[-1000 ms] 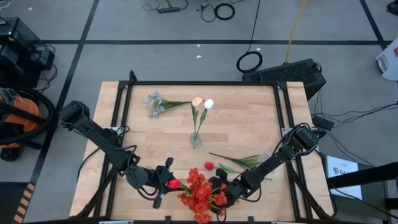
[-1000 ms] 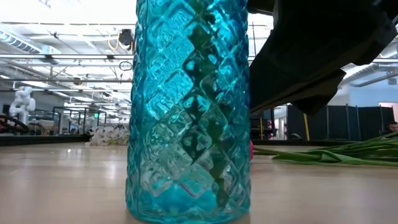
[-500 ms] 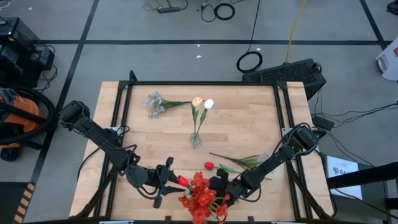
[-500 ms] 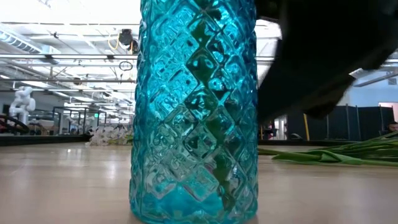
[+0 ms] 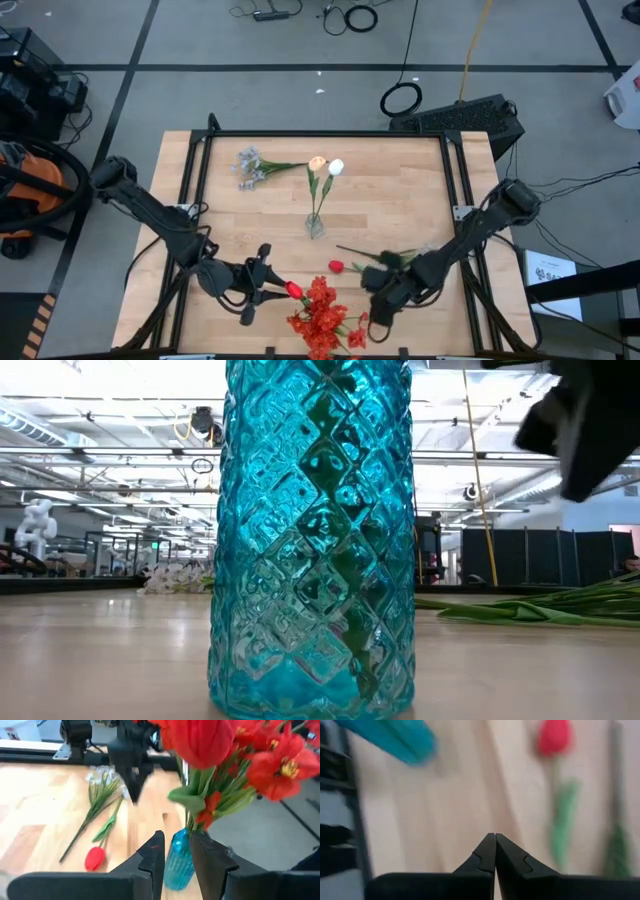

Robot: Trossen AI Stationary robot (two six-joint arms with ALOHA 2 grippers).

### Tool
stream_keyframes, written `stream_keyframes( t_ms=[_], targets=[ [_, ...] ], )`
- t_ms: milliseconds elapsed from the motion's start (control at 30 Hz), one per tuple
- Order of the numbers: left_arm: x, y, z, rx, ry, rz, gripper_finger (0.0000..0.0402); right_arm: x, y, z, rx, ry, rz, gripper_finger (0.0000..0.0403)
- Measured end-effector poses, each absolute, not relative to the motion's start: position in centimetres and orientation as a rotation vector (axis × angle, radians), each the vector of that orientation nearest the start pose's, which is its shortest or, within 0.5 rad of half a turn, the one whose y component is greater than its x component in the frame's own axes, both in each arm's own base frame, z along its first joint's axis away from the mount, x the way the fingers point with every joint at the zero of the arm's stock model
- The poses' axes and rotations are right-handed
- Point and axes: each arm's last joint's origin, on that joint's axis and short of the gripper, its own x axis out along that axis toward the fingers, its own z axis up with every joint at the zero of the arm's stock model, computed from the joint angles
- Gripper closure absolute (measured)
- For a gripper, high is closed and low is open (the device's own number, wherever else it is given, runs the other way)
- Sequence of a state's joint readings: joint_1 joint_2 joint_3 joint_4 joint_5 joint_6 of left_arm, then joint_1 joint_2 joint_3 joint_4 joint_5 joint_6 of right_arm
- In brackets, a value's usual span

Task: Sort flowers into vase by color
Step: Put the bottom white flowers into the transparent vase

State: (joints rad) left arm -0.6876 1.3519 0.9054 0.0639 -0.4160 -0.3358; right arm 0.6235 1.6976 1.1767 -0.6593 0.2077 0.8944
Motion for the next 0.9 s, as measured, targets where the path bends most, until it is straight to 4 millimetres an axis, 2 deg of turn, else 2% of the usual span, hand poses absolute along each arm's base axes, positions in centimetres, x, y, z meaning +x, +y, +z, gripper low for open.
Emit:
stream_keyframes(
  t_ms=[133, 267, 533, 700, 900],
  targets=[
    [22.8, -17.1, 27.7, -0.175, 0.417, -0.146, 0.0305, 25.0, 17.1, 22.3, 0.255, 1.239, -0.231, 0.0403],
    [21.8, -15.7, 27.5, -0.237, 0.511, -0.044, 0.0305, 23.2, 15.4, 23.1, 0.234, 1.258, -0.247, 0.0403],
    [21.2, -12.6, 27.0, -0.377, 0.596, 0.231, 0.0305, 19.5, 11.6, 21.5, 0.355, 1.130, -0.196, 0.0403],
    [21.6, -11.1, 26.8, -0.407, 0.598, 0.318, 0.0305, 18.3, 9.1, 21.4, 0.443, 1.045, -0.237, 0.0403],
    [21.9, -9.6, 26.6, -0.476, 0.604, 0.428, 0.0305, 18.5, 7.5, 21.9, 0.587, 0.935, -0.391, 0.0403]
  ],
)
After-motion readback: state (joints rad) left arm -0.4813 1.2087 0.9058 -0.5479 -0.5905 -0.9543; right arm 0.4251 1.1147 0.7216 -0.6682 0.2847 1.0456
